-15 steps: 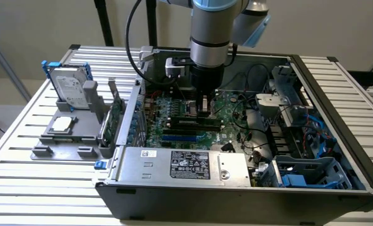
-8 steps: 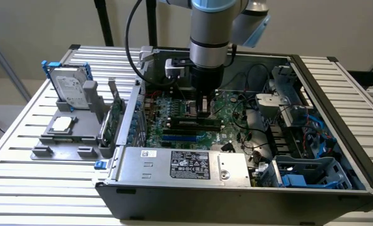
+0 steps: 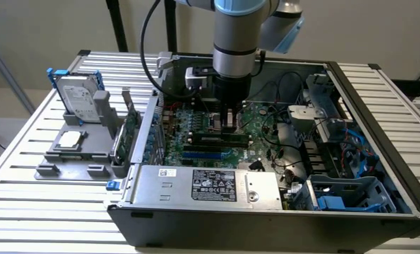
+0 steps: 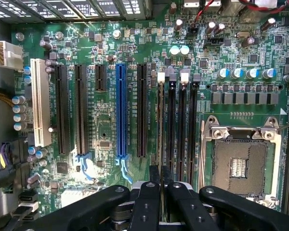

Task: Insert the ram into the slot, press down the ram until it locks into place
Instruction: 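Insert the ram into the slot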

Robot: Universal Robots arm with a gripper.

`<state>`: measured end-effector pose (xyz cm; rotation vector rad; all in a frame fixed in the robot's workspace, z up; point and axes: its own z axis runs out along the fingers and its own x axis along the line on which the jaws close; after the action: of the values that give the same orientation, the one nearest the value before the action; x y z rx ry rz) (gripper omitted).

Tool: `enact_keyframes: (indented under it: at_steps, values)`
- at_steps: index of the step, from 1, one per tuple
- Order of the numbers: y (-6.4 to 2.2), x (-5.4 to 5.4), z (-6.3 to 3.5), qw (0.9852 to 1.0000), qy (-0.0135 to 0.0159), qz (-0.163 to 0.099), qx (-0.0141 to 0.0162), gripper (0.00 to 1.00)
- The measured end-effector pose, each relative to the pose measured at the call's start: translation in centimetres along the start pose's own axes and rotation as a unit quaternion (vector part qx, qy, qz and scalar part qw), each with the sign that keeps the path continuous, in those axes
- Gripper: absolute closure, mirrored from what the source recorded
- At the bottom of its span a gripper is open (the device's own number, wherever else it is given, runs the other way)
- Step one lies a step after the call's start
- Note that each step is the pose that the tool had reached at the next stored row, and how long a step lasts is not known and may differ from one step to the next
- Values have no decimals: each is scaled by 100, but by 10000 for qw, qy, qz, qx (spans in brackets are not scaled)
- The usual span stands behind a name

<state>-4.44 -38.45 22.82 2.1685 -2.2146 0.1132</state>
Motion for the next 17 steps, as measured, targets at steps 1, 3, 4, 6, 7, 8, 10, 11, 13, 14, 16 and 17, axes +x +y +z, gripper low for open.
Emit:
enact_keyframes:
  at_steps: [1,3,4,6,7,8,10,11,13,14,16,17]
  values:
    - [2,0,2,10000,0,0,1,87]
    - [6,0,3,10000,1,0,1,87]
    - [8,-1,4,10000,1,0,2,87]
    - [11,-3,5,10000,1,-1,4,87]
    - [13,-4,6,10000,1,0,5,87]
    - [13,-5,7,10000,1,0,6,87]
    - [14,-6,14,10000,-1,1,12,87]
    - [15,-6,17,10000,0,1,15,87]
    - [15,-7,25,10000,0,1,20,87]
    - [16,-7,28,10000,1,2,23,87]
    - [17,-7,31,10000,3,1,26,87]
    - [18,-7,32,10000,3,1,26,87]
